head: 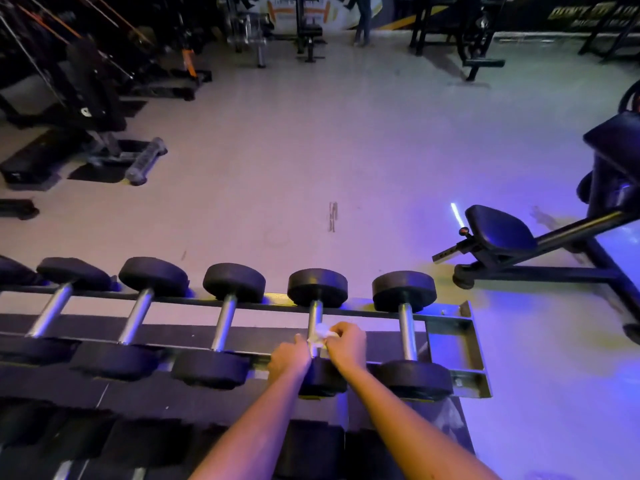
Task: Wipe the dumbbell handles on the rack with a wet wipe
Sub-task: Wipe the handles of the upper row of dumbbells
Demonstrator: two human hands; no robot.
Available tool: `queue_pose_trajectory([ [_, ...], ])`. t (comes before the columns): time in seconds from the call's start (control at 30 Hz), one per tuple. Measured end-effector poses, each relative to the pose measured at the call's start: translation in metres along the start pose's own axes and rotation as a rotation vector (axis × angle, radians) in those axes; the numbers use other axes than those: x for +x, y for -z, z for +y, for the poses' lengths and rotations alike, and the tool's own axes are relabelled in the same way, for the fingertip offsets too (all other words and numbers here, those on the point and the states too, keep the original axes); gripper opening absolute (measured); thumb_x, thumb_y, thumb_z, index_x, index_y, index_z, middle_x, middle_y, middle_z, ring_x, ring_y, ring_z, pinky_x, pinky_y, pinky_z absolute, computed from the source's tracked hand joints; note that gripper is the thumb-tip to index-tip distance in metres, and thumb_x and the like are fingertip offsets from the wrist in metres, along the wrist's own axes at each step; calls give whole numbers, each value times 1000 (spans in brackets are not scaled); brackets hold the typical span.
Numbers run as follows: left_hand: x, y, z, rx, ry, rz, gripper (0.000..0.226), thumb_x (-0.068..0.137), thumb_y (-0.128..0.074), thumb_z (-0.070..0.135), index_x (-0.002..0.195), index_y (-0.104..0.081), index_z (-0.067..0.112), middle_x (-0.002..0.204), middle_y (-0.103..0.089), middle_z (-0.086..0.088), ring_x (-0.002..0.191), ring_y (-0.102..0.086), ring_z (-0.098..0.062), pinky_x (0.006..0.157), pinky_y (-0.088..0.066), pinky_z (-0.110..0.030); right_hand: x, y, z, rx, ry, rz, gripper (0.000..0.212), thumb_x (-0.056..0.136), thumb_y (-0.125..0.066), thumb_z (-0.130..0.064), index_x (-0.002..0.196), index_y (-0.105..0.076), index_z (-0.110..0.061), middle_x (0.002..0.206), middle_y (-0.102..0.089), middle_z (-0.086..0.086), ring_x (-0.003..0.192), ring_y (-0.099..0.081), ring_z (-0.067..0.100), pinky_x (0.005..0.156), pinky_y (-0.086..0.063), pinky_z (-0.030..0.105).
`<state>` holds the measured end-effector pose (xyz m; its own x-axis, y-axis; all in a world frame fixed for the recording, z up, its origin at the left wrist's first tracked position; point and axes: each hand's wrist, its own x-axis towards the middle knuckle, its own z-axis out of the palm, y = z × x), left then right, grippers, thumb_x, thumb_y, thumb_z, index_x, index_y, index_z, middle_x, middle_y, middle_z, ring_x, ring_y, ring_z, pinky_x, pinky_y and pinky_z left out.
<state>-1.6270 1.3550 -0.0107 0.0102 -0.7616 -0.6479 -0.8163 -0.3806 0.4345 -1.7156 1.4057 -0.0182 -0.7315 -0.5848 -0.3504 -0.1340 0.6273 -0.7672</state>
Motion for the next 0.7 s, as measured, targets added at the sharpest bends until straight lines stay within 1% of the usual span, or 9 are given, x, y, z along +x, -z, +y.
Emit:
queue_pose_trajectory([
  [0.07,2,-4,2,-38,33,75,55,98,-39,46,125,-59,3,129,-59,-18,117,-55,-36,96,-44,-38,2,-6,2,15,-13,-36,33,81,-64,-7,52,-50,-15,52,-51,-2,51,-42,12,43,-32,16],
  [0.13,5,-8,3,-69,57,119,55,96,-43,49,121,-62,3,126,-61,-19,114,-57,-36,93,-45,-38,4,-12,5,-4,-22,-22,37,80,-64,-6,50,-45,-14,48,-43,-3,49,-32,12,42,-30,20],
  [0.2,7,-9,3,-62,85,119,58,93,-46,53,121,-61,4,124,-61,-19,113,-58,-36,92,-46,-38,5,-18,9,6,-13,-2,37,77,-63,-4,48,-42,-14,47,-38,1,52,-29,16,44,-25,27],
  [0.3,11,-10,3,-29,97,122,61,92,-46,55,122,-60,4,125,-61,-20,113,-58,-37,91,-46,-38,4,-20,13,52,-19,5,23,77,-66,-5,55,-61,-13,57,-59,5,58,-46,19,53,-30,28],
  [0.4,14,-12,1,-16,83,132,63,91,-45,58,123,-59,6,124,-61,-19,111,-59,-36,90,-47,-38,8,-18,5,120,1,31,7,77,-69,-6,73,-75,-9,68,-68,1,63,-57,13,52,-36,17],
  [0.47,15,-11,1,-8,69,129,65,91,-44,60,122,-60,6,124,-61,-19,110,-59,-37,89,-47,-38,18,-19,-3,164,-5,59,7,78,-70,-8,79,-76,-10,70,-67,-2,65,-58,10,51,-38,9],
  [0.5,14,-10,1,-5,61,124,66,91,-43,61,122,-61,5,124,-61,-19,111,-59,-37,89,-46,-37,24,-21,-7,162,-6,66,8,78,-69,-8,79,-76,-12,71,-68,-3,67,-59,10,51,-37,9],
  [0.63,10,-7,1,-12,31,118,68,93,-42,61,118,-63,2,123,-61,-19,111,-58,-36,88,-45,-36,39,-24,-11,107,-6,54,13,76,-66,-5,65,-68,-11,59,-57,0,62,-52,14,47,-34,19],
  [0.7,10,-7,1,-13,16,115,66,93,-41,61,116,-64,4,122,-62,-19,110,-58,-36,86,-45,-35,34,-22,-10,106,1,41,12,75,-72,-12,64,-69,-9,62,-64,8,62,-51,11,51,-38,23],
])
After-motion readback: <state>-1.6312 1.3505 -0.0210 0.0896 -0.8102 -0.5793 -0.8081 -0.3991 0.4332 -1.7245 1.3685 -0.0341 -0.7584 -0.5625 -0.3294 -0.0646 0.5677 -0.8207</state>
